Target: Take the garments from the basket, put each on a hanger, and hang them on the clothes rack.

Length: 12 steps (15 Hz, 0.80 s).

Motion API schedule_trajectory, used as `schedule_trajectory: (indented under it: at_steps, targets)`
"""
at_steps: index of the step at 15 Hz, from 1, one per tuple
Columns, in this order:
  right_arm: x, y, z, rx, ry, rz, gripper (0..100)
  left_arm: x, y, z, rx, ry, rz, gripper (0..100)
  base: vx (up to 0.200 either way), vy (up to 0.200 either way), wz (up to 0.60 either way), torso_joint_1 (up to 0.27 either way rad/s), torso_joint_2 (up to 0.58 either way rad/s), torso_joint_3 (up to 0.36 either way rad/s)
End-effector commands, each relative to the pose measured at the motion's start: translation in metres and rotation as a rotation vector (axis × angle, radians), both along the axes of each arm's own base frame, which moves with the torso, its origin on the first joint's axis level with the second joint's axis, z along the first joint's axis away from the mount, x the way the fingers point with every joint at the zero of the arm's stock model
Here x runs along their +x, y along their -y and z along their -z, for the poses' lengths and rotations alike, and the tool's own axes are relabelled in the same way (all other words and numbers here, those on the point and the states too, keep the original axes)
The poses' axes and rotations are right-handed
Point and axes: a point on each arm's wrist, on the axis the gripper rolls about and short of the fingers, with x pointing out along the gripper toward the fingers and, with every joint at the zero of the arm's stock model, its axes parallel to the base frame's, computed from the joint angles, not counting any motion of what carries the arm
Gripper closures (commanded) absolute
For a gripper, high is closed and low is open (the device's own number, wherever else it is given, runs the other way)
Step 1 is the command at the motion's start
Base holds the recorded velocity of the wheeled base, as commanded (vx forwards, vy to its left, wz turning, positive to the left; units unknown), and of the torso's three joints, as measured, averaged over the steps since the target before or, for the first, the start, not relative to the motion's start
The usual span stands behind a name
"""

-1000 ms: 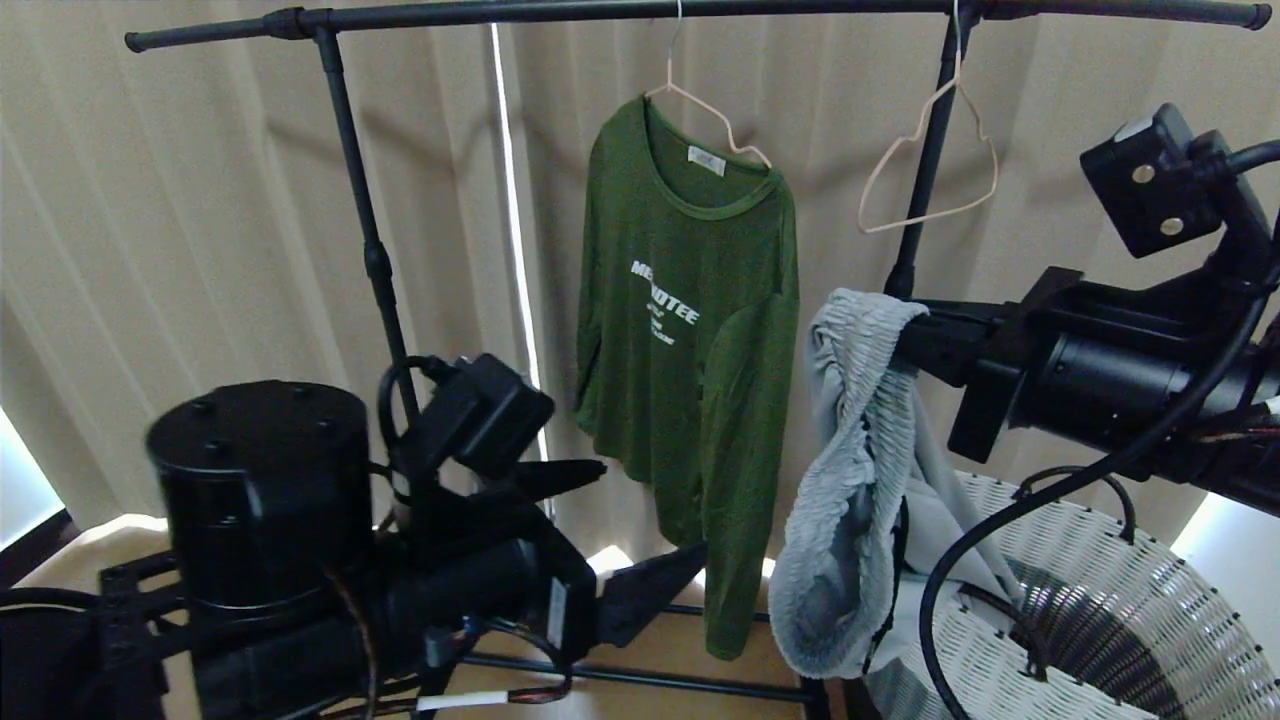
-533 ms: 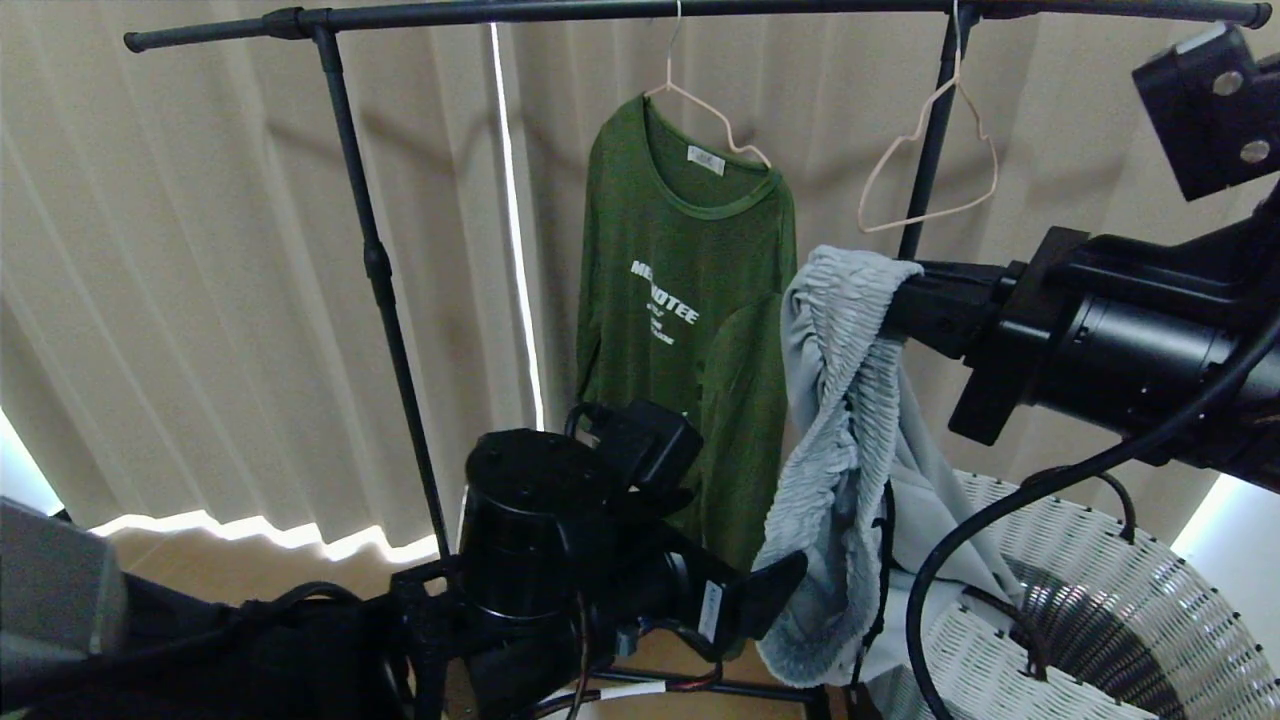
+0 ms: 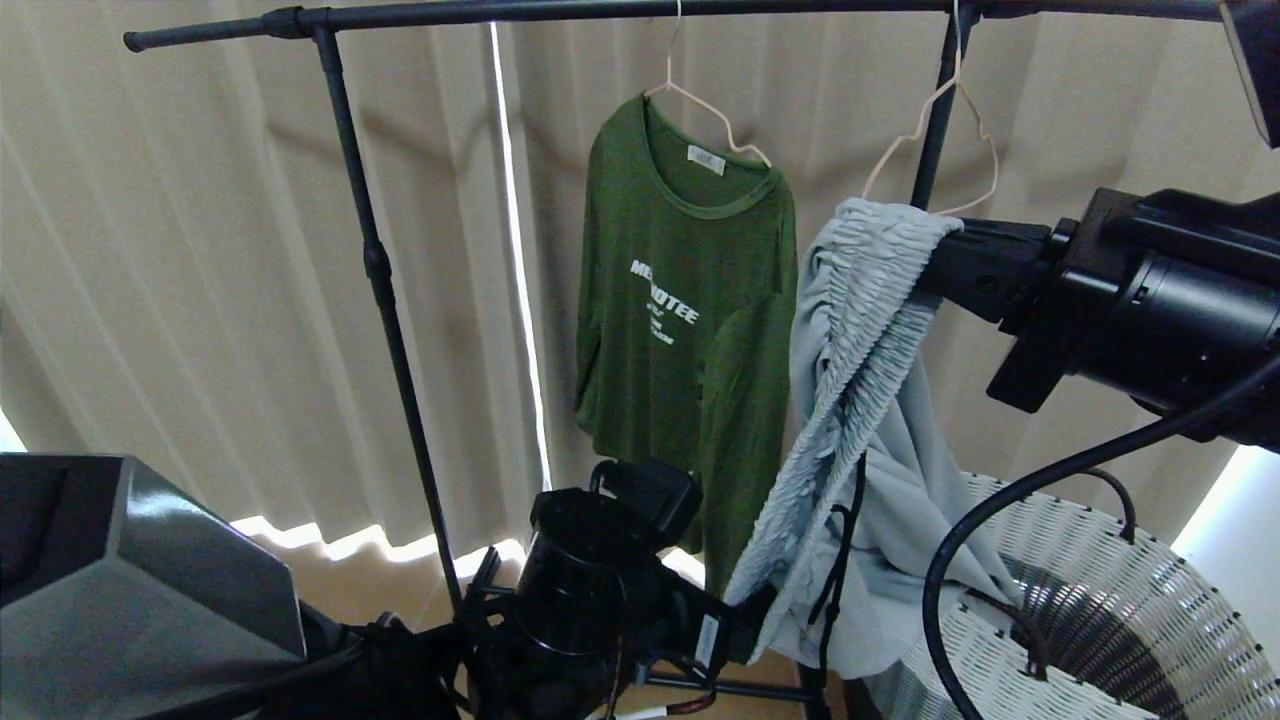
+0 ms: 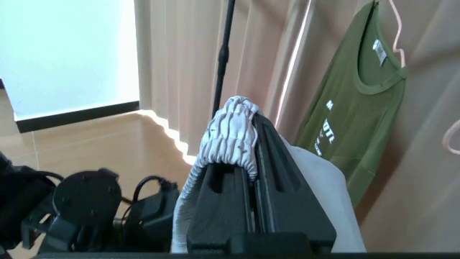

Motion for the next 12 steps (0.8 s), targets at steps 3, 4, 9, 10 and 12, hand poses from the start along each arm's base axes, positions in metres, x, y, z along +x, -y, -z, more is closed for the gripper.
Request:
schedule_trajectory:
  at_steps: [3,4,9,10,12]
  targets:
    - [0.002,0.002,0.0,0.001,0.001,0.01,100,-0.023,-0.027,-0.012,0.006,-0.004,0.012,100,0.0,0.0,0.0,0.0,0.0,0.0]
    - [0.003,0.001,0.001,0.0,-0.001,0.01,100,-0.028,-0.034,-0.011,0.017,-0.005,0.013,100,0.0,0.0,0.0,0.0,0.0,0.0]
    - [0.01,0.009,0.005,-0.012,-0.015,0.056,100,-0.052,-0.072,-0.018,0.073,0.199,-0.015,100,0.0,0.0,0.0,0.0,0.0,0.0]
    - [0.015,0.012,0.007,-0.018,-0.022,0.079,100,-0.048,-0.082,-0.033,0.053,0.249,-0.056,100,0.0,0.0,0.0,0.0,0.0,0.0]
    - [0.027,0.025,0.016,-0.034,-0.047,0.154,100,-0.03,-0.11,-0.094,0.047,0.322,-0.185,100,0.0,0.0,0.0,0.0,0.0,0.0]
